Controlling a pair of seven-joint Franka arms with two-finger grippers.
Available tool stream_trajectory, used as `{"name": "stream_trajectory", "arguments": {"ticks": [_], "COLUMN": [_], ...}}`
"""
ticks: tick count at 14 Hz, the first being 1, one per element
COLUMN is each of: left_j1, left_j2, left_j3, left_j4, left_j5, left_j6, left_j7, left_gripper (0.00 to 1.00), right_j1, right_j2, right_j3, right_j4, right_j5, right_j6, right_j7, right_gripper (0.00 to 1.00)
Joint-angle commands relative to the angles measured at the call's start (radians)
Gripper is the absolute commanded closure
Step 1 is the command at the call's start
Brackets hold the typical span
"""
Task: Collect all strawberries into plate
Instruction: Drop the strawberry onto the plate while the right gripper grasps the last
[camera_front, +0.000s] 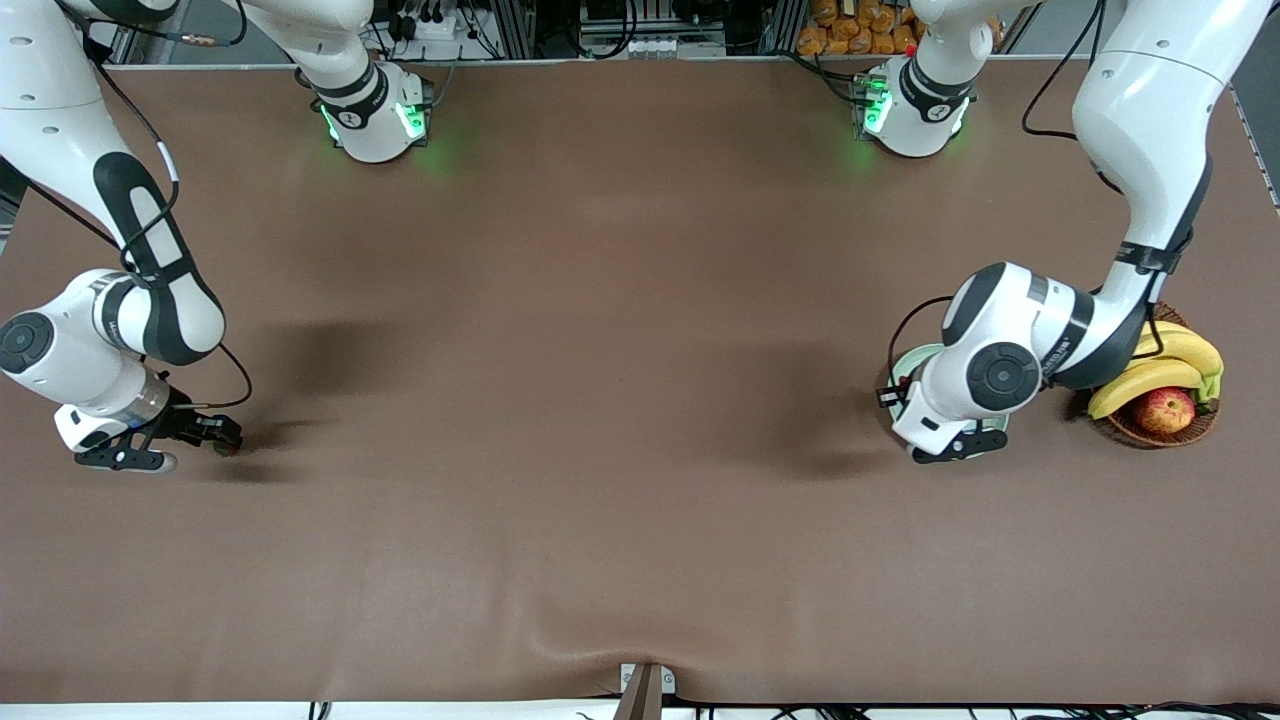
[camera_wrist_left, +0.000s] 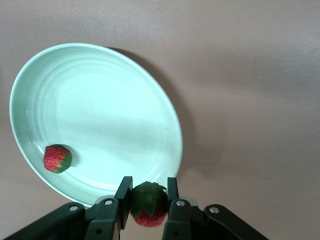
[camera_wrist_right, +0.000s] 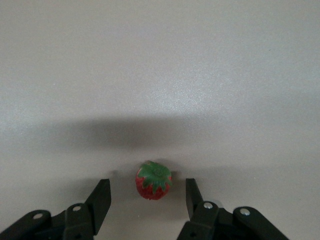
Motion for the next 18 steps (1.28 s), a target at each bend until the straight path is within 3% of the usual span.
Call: {"name": "stream_trajectory", "arguments": {"ticks": [1, 5, 7, 8, 9, 10, 11, 12, 15, 18], "left_j1": [0.012, 0.032, 0.052, 0.054, 0.054, 0.063, 0.07, 0.072, 0.077, 0.074], "left_j2": [0.0, 0.014, 0.02, 0.021, 0.023, 0.022, 0.022, 0.014, -0.009, -0.046], "left_j3": [-0.015, -0.01, -0.014, -0.012, -0.012, -0.012, -0.014, -0.015, -0.03, -0.055], "left_j4": [-0.024, -0.03, -0.032, -0.032, -0.032, -0.032, -0.032, -0.03, -0.024, -0.012], "left_j5": [0.024, 0.127, 0.155, 0.155, 0.156, 0.156, 0.156, 0.155, 0.121, -0.006], "left_j6": [0.005, 0.008, 0.023, 0.025, 0.031, 0.031, 0.031, 0.031, 0.025, 0.019], "left_j7": [0.008, 0.008, 0.028, 0.039, 0.045, 0.06, 0.074, 0.082, 0.088, 0.079], "left_gripper": [0.81, 0.78, 0.78, 0.72, 0.62, 0.48, 0.12, 0.0, 0.0, 0.0], "right_j1": [-0.023, -0.023, -0.023, -0.025, -0.026, -0.025, -0.017, -0.015, 0.02, 0.104], "right_j2": [0.037, 0.045, 0.045, 0.045, 0.043, 0.039, 0.033, 0.033, 0.037, 0.037], "right_j3": [0.018, 0.018, 0.018, 0.018, 0.018, 0.02, 0.02, 0.023, 0.035, 0.034], "right_j4": [0.015, 0.02, 0.023, 0.027, 0.036, 0.046, 0.05, 0.065, 0.177, 0.324], "right_j5": [-0.015, -0.016, -0.016, -0.016, -0.016, -0.016, -0.015, -0.01, 0.023, 0.088], "right_j6": [0.043, 0.045, 0.045, 0.043, 0.034, 0.027, 0.016, -0.01, -0.158, -0.381], "right_j7": [-0.025, -0.027, -0.056, -0.082, -0.093, -0.093, -0.091, -0.09, -0.053, 0.109], "right_gripper": [0.38, 0.44, 0.68, 0.82, 0.95, 1.0, 1.0, 1.0, 1.0, 1.0]}}
